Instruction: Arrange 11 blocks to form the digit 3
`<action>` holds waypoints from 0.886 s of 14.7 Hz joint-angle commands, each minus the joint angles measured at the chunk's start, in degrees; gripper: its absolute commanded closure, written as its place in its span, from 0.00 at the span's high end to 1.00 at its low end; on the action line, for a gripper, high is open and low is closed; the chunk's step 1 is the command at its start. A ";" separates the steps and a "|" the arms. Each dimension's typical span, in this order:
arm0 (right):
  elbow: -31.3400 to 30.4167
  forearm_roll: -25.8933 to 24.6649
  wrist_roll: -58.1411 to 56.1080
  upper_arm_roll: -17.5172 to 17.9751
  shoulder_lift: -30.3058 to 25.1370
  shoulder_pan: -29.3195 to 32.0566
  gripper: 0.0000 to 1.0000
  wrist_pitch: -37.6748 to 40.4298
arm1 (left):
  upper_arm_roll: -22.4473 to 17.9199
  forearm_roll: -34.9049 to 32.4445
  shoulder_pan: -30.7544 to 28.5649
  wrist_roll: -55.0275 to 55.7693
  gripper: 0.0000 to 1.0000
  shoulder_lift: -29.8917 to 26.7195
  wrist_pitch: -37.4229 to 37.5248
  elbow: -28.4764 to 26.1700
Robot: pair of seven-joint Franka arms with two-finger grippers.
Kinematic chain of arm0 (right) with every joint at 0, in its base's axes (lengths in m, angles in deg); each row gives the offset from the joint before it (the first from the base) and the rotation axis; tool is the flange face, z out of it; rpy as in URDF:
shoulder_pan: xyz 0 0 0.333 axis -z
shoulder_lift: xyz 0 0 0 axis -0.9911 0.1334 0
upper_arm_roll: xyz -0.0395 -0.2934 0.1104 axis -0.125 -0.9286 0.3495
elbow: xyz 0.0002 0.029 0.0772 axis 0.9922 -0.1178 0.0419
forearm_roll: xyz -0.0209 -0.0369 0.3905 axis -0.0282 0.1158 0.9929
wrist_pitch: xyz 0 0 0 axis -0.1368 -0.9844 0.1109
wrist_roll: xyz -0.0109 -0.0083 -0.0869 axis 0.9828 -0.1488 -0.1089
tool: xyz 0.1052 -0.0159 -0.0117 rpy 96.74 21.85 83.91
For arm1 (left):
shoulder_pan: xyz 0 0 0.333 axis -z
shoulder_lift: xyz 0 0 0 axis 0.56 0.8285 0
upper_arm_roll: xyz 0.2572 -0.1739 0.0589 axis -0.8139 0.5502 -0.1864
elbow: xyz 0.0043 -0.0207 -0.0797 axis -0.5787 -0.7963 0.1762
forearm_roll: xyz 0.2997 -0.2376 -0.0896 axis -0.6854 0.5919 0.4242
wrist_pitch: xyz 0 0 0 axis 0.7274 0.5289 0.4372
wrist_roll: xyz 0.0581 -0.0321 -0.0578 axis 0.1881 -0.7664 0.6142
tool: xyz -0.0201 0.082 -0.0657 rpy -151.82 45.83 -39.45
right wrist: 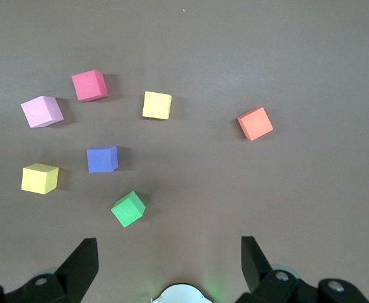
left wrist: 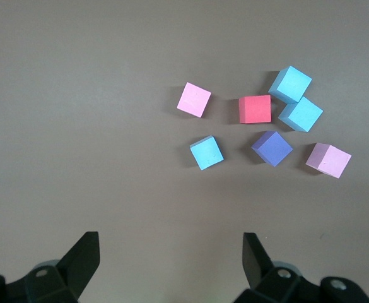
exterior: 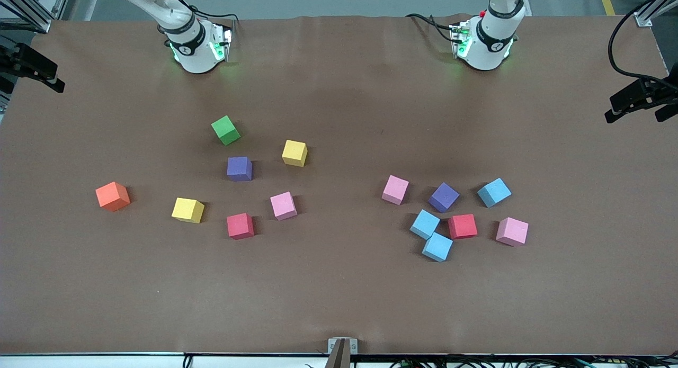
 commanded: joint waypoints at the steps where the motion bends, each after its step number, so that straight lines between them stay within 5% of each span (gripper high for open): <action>1: -0.38 0.17 -0.54 0.18 -0.80 0.17 1.00 0.36 | -0.11 1.15 0.03 0.29 1.00 0.21 0.05 0.59; 13: -0.38 0.96 -1.69 -0.17 -0.80 0.26 1.00 0.27 | 0.07 2.02 0.29 3.54 1.00 8.37 0.58 -2.14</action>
